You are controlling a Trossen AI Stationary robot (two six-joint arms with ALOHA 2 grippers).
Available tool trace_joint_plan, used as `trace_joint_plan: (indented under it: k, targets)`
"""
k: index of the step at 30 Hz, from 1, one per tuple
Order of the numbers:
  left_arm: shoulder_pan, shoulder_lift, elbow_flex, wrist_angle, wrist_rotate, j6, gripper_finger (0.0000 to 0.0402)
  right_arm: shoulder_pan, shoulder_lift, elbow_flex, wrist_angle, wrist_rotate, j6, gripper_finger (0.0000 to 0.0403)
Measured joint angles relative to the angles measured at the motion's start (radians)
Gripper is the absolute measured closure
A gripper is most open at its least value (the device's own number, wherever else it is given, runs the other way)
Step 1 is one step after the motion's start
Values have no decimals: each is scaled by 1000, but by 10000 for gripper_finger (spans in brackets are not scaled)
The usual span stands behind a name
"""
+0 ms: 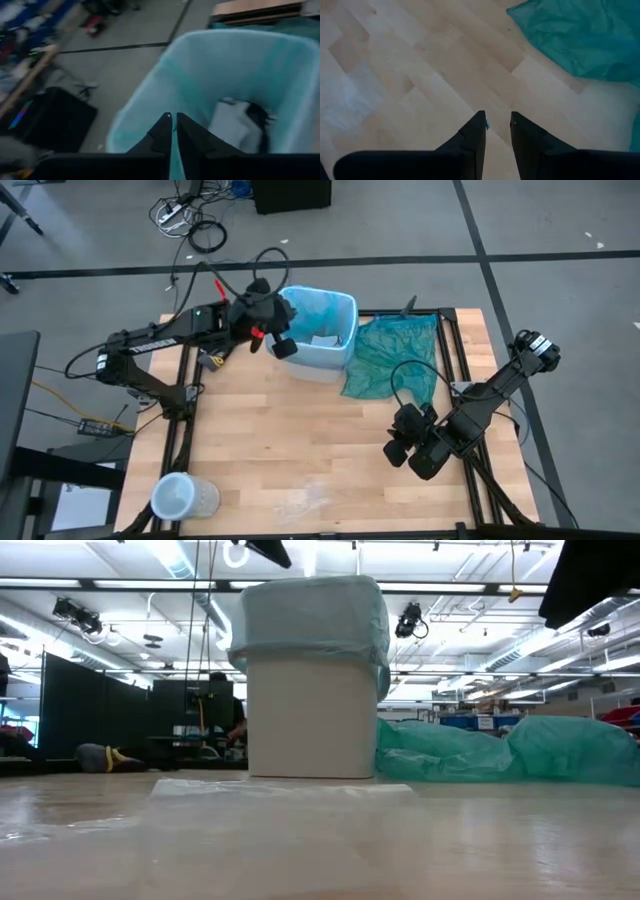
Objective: Place trash/remove bag and relplace
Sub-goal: Put the transparent plastic into the trash bin
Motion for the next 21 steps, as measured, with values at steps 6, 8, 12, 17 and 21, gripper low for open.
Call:
trace_joint_plan:
  k: [6,8,12,17,21]
  targets:
    - [13,0,0,0,118,24,313,0,0,0,14,0,-1,323]
    - [0,0,4,-10,165,-8,299,0,0,0,13,0,-1,323]
    - [-96,2,15,-79,341,-56,282,0,0,-11,33,0,-3,323]
    - [-277,57,13,-261,382,-81,280,0,0,-85,147,-6,-5,323]
    - [-399,100,6,-281,515,-145,280,0,0,-155,288,-8,-5,323]
